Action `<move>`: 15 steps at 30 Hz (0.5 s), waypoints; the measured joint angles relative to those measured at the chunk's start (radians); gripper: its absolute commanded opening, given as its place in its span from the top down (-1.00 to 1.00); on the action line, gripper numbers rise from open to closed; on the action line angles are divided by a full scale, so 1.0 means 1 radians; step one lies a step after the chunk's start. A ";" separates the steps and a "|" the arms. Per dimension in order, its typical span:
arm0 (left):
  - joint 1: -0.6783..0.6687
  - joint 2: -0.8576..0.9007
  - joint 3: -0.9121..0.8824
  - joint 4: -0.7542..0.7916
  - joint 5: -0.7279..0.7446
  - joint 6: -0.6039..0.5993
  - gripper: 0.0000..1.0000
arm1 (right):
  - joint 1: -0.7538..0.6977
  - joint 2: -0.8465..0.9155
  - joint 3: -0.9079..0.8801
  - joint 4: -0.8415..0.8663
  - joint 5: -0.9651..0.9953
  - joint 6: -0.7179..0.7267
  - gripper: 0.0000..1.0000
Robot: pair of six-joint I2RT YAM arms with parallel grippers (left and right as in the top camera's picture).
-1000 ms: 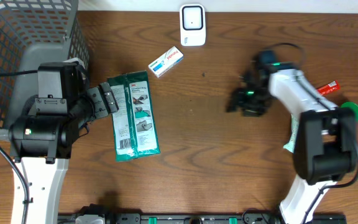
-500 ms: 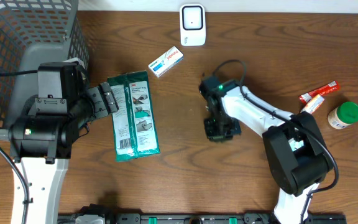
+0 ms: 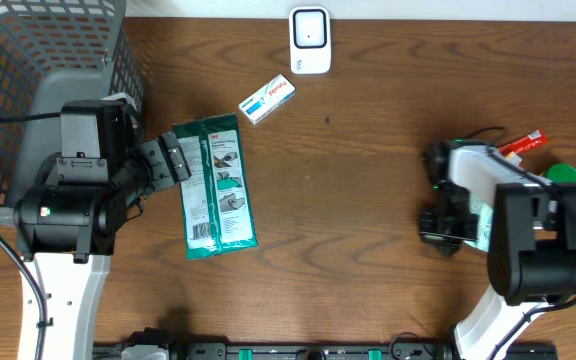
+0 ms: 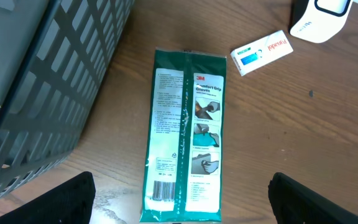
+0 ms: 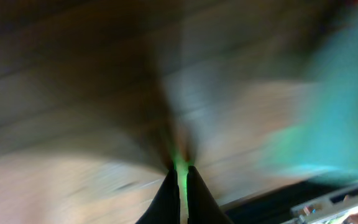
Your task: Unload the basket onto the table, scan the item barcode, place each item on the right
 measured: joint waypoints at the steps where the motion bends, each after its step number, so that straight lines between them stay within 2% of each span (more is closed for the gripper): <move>1: 0.000 0.000 0.000 0.000 0.000 0.000 -0.79 | -0.027 0.000 -0.001 0.013 0.036 0.000 0.88; 9: 0.000 0.000 0.000 0.000 0.000 0.000 -0.79 | -0.166 -0.010 0.001 0.193 0.291 -0.009 0.89; 15: 0.000 0.000 0.000 0.000 0.000 0.000 -0.80 | -0.203 -0.008 0.011 0.222 0.312 -0.043 0.81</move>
